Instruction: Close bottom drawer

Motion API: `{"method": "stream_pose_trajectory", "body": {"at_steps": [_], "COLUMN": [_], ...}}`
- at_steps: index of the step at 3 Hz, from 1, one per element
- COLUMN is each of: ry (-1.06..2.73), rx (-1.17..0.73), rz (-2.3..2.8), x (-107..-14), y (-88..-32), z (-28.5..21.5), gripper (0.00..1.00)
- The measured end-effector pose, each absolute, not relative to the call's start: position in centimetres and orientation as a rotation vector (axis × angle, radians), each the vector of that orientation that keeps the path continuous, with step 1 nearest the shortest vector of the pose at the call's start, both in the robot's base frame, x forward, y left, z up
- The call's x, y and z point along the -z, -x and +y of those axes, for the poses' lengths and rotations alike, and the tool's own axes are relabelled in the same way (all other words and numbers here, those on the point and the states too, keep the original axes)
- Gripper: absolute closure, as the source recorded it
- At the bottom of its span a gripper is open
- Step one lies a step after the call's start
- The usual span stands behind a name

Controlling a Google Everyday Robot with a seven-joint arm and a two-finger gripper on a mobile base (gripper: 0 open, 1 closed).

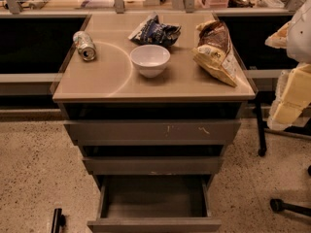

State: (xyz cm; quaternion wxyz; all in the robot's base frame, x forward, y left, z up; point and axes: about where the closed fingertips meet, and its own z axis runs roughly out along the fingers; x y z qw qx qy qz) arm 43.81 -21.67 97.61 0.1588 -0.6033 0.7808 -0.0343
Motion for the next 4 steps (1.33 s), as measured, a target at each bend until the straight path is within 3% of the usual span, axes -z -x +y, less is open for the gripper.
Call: {"method": "stream_pose_trajectory", "body": {"at_steps": [2, 4], "ry": [1.677, 1.503], "rx": [0.067, -0.366], "rz": [2.227, 2.137], "x": [-95.4, -80.8], "y": [-43.4, -39.1], "z": [-21.8, -17.4], "gripper": [0.0, 0.0]}}
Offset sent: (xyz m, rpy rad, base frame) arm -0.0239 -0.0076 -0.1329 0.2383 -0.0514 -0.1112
